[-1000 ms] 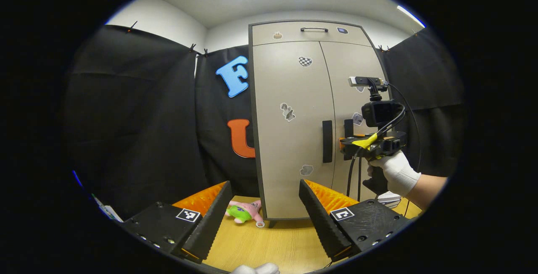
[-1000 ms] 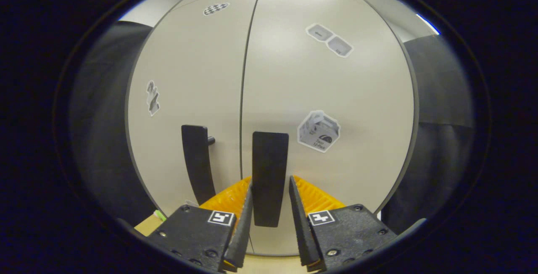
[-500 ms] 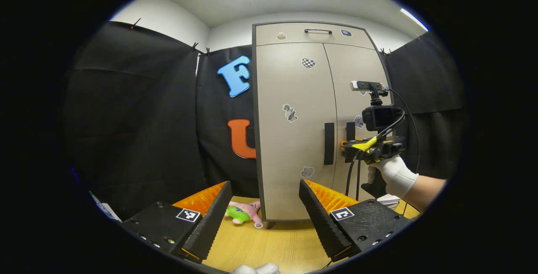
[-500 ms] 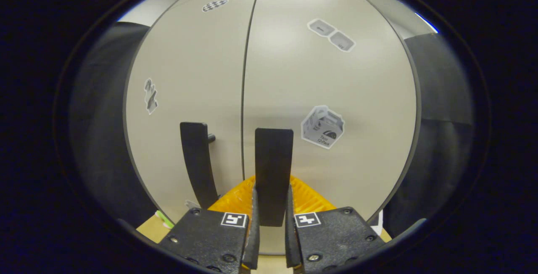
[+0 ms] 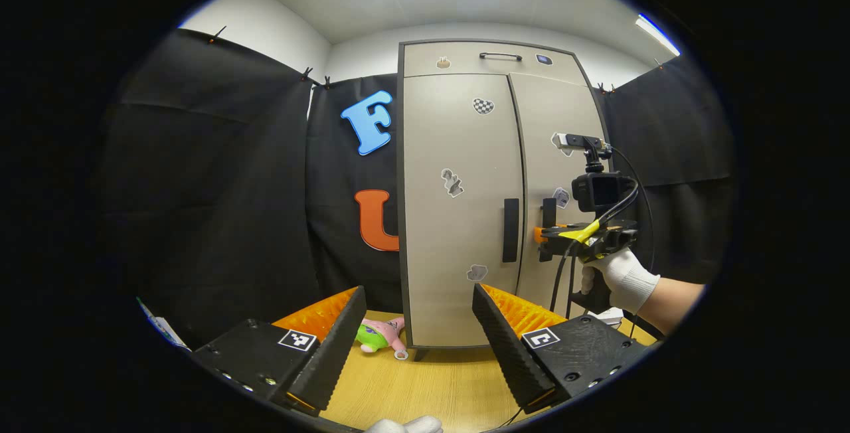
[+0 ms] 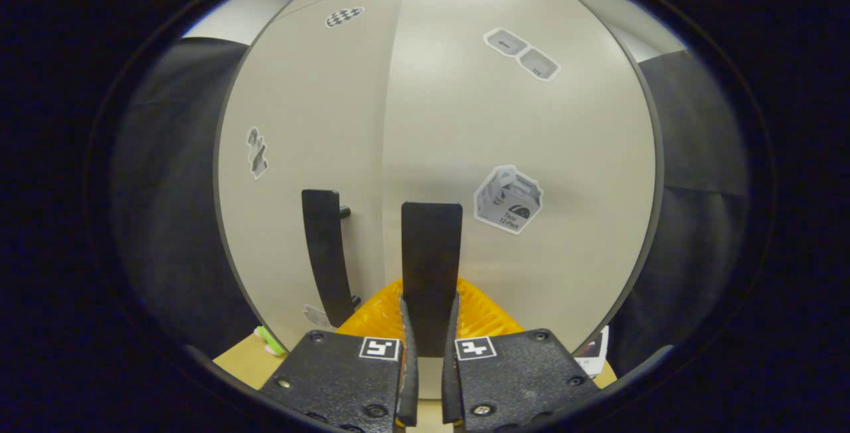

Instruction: Open the right door of the double-door shoe cabinet with the right hand, and open the left door with the left hand.

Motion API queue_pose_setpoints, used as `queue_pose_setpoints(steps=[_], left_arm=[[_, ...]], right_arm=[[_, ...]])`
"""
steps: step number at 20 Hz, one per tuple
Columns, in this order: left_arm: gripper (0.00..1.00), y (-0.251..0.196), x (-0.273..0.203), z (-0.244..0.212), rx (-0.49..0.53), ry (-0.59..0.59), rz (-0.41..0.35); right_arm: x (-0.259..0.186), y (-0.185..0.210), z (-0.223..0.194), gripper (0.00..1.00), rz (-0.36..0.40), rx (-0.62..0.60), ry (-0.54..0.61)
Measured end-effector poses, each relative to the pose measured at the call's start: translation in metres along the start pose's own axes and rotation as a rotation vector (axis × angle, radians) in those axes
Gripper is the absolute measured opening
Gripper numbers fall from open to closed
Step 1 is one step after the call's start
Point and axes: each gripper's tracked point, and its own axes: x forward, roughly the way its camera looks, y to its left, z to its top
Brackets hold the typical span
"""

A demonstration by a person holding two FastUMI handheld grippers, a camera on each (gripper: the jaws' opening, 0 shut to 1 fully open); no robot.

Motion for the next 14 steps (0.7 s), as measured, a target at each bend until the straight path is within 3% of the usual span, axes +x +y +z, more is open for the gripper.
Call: queue_pose_setpoints(steps=[14], left_arm=[[0.96,-0.014,-0.011,-0.004,-0.024,0.007,-0.063]], right_arm=[[-0.052,-0.015,-0.011,0.17,0.052,0.021,-0.007]])
